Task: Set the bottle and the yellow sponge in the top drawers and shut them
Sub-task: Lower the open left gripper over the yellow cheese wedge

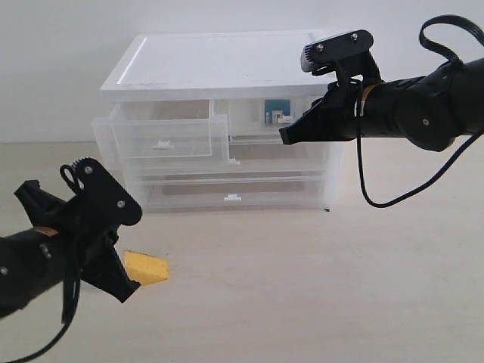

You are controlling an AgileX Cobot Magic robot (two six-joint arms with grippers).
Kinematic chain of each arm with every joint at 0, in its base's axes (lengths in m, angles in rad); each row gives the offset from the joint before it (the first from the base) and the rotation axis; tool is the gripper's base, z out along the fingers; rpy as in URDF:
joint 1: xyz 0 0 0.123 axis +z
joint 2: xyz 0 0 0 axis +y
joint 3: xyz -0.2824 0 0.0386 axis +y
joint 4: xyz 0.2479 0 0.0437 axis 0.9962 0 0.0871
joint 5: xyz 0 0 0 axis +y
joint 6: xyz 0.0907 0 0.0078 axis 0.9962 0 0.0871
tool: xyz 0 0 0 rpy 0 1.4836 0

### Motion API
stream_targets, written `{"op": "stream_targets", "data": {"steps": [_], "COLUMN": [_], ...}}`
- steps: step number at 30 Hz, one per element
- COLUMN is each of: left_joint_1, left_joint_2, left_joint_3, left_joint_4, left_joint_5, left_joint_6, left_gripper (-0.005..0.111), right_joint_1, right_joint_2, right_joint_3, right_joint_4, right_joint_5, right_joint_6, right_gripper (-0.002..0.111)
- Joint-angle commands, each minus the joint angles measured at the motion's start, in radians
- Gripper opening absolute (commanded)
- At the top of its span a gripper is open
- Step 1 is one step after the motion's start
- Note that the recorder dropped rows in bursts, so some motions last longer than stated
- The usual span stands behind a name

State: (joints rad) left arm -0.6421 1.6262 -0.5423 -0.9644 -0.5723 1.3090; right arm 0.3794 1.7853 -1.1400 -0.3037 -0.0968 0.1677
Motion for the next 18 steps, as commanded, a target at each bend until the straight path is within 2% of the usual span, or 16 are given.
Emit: {"op": "stream_targets", "data": {"steps": [1, 5, 9, 16, 18], "left_joint_1": [0.117, 0.210, 0.253, 0.277, 0.282], "left_joint_2": [-0.118, -0.177, -0.155, -0.090, -0.083], "left_joint_3": [-0.043, -0.104, -0.161, -0.189, -0.204], "left_joint_4": [0.164, 0.305, 0.408, 0.644, 0.671], "left_joint_5": [0.353, 0.591, 0.746, 0.749, 0.744], "left_joint_6": [-0.066, -0.066, -0.045, -0.045, -0.045], "left_gripper": [0.004, 0.004, 0.004, 0.004, 0.004], "right_joint_1": [-0.011, -0.011, -0.011, -0.011, -0.011], "right_joint_2": [0.005, 0.005, 0.005, 0.005, 0.005], "right_joint_3": [-0.015, -0.015, -0.015, -0.015, -0.015], "right_joint_4": [0.006, 0.006, 0.006, 0.006, 0.006], "right_joint_5": [-0.027, -0.027, -0.027, -0.022, -0.022], "right_joint_6": [0.007, 0.007, 0.011, 0.011, 0.011], "right_gripper": [0.000, 0.000, 0.000, 0.000, 0.000]}}
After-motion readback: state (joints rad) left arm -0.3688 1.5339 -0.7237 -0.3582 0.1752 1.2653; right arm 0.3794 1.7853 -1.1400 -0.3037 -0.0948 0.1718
